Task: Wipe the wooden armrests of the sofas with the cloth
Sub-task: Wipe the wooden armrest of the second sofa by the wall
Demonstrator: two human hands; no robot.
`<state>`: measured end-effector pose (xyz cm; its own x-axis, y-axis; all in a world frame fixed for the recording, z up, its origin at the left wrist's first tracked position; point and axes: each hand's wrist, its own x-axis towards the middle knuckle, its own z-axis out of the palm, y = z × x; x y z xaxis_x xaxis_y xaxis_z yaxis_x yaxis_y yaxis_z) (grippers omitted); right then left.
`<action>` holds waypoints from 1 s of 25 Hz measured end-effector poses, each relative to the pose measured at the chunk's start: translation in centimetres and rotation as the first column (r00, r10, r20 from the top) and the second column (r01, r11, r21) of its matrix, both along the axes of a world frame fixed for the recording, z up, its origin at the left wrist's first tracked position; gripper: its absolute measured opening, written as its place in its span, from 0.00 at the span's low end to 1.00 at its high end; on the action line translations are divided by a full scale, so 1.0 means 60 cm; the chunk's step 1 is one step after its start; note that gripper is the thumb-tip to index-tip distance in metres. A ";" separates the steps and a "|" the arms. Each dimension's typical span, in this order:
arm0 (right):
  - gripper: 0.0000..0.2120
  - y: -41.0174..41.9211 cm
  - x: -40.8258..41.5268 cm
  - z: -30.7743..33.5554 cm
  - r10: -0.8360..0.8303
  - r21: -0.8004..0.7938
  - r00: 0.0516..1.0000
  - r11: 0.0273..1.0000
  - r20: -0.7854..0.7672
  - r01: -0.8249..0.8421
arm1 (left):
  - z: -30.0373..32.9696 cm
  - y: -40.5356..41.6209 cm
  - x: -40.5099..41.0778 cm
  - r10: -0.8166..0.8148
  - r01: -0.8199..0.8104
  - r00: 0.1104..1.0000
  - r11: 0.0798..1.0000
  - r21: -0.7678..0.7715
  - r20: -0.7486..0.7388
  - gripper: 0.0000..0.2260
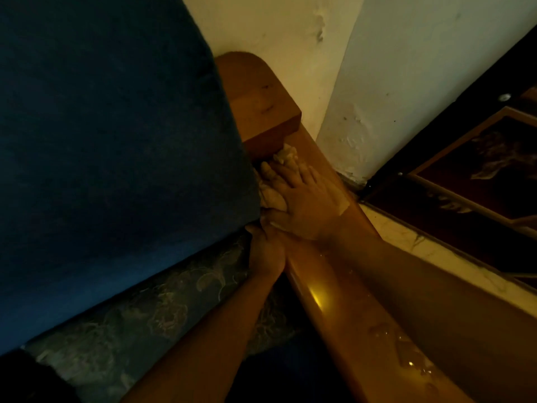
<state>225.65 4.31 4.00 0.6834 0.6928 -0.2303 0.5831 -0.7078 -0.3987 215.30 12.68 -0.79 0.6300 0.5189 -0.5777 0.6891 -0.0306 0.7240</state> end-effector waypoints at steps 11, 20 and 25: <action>0.42 -0.078 0.010 -0.031 -0.306 -0.131 0.952 0.943 0.022 0.306 | 0.096 0.078 0.017 -0.449 0.403 0.820 0.893 -0.198 -0.356 0.21; 0.42 0.004 -0.104 -0.058 -0.389 -0.010 0.916 0.920 0.101 0.392 | 0.139 0.066 0.021 -0.717 0.628 0.625 0.697 0.346 0.309 0.07; 0.45 -0.127 -0.137 -0.048 -0.168 -0.120 0.984 0.977 0.067 0.175 | 0.126 0.093 0.018 -0.805 0.733 0.537 0.594 0.332 0.253 0.06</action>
